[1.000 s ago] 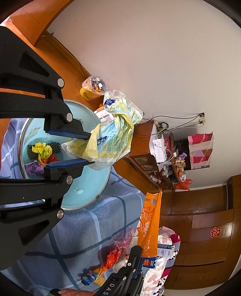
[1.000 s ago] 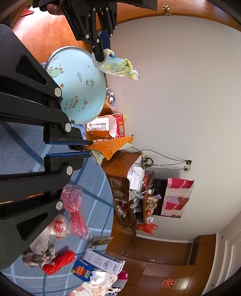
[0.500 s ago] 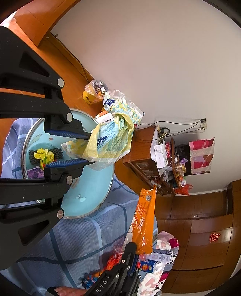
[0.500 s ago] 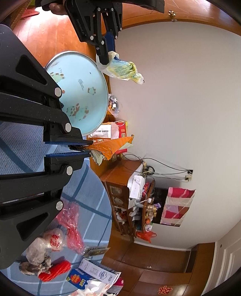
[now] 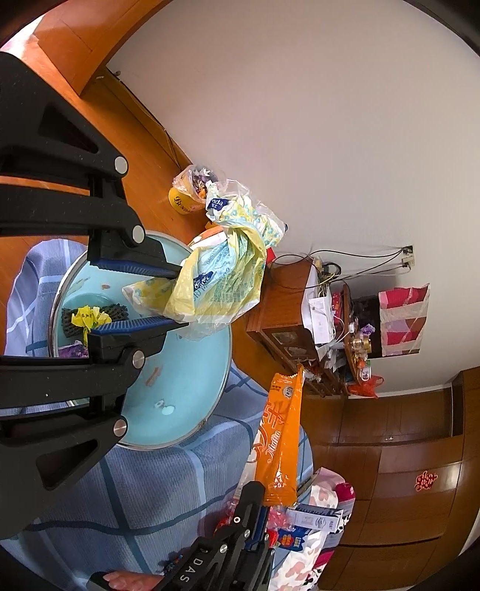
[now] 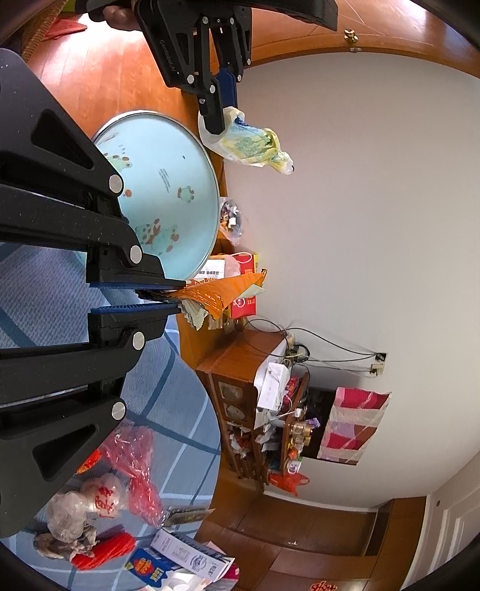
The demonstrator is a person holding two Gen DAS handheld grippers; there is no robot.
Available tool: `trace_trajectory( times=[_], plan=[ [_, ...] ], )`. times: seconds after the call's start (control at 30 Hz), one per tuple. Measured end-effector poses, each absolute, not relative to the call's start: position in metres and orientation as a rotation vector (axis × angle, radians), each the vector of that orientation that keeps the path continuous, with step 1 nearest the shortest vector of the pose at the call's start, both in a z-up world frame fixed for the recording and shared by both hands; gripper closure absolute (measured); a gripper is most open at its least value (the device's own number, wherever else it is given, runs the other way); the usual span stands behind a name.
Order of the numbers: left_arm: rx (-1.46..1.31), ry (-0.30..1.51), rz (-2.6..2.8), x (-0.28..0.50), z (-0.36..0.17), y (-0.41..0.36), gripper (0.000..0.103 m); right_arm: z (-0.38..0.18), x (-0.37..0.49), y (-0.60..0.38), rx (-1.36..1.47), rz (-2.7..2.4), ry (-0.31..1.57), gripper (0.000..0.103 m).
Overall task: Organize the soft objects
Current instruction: 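Carry the clear-yellow bag with the left gripper while the right gripper carries the orange wrapper over the bucket, then open both grippers to drop the bag and orange wrapper into the bucket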
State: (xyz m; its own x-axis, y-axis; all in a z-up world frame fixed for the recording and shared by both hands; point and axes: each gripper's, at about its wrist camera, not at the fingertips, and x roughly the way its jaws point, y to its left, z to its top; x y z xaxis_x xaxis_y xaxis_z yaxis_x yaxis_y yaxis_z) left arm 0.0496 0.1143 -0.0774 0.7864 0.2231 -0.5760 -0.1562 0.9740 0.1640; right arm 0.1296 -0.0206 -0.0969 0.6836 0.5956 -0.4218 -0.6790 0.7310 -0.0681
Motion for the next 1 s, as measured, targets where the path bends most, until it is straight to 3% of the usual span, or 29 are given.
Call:
trace_trajectory(
  times=[1.0],
  plan=[
    [0.101, 0.636, 0.206, 0.049, -0.079, 0.117, 0.082, -0.095, 0.128, -0.006, -0.242, 0.752, 0.389, 0.096]
  ],
)
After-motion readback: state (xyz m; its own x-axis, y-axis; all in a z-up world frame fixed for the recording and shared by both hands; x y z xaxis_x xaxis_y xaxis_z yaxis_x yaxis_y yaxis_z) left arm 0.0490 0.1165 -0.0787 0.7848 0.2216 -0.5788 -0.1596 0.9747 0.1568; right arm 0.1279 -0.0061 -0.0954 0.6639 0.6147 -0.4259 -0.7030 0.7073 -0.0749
